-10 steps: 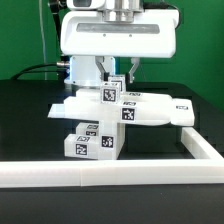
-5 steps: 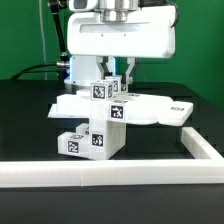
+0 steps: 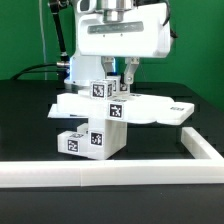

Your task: Assemble chair

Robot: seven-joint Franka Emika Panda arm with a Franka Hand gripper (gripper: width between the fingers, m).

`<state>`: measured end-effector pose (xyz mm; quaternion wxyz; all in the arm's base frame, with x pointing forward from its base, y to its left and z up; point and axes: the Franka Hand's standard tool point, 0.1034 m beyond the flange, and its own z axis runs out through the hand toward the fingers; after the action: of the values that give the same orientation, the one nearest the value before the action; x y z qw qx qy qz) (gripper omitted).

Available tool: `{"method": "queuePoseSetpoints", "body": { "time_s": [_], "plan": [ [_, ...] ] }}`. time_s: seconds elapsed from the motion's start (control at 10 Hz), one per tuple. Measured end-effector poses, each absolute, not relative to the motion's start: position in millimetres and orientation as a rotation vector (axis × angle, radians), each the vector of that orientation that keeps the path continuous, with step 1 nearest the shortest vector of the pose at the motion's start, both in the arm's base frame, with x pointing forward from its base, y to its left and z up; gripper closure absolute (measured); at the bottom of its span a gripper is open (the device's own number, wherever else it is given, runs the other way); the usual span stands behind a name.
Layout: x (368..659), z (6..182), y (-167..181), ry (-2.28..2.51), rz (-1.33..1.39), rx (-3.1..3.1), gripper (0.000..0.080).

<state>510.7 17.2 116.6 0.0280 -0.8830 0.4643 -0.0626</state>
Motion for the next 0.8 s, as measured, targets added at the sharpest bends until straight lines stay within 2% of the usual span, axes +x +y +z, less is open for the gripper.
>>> {"method": "queuePoseSetpoints", "body": {
  "time_s": [0.1, 0.2, 0.3, 0.8],
  "plan": [
    [510.6, 116.5, 17.0, 1.386, -0.195, -2.754, 0.0498],
    [510.4, 116.3, 16.8, 1.290, -0.197, -2.806, 0.0281],
    [509.9, 115.4, 18.7, 1.262, -0.196, -2.824, 0.0186],
    [509.9, 115.5, 21.6, 0.511, -0.207, -3.094, 0.0151]
  ]
}}
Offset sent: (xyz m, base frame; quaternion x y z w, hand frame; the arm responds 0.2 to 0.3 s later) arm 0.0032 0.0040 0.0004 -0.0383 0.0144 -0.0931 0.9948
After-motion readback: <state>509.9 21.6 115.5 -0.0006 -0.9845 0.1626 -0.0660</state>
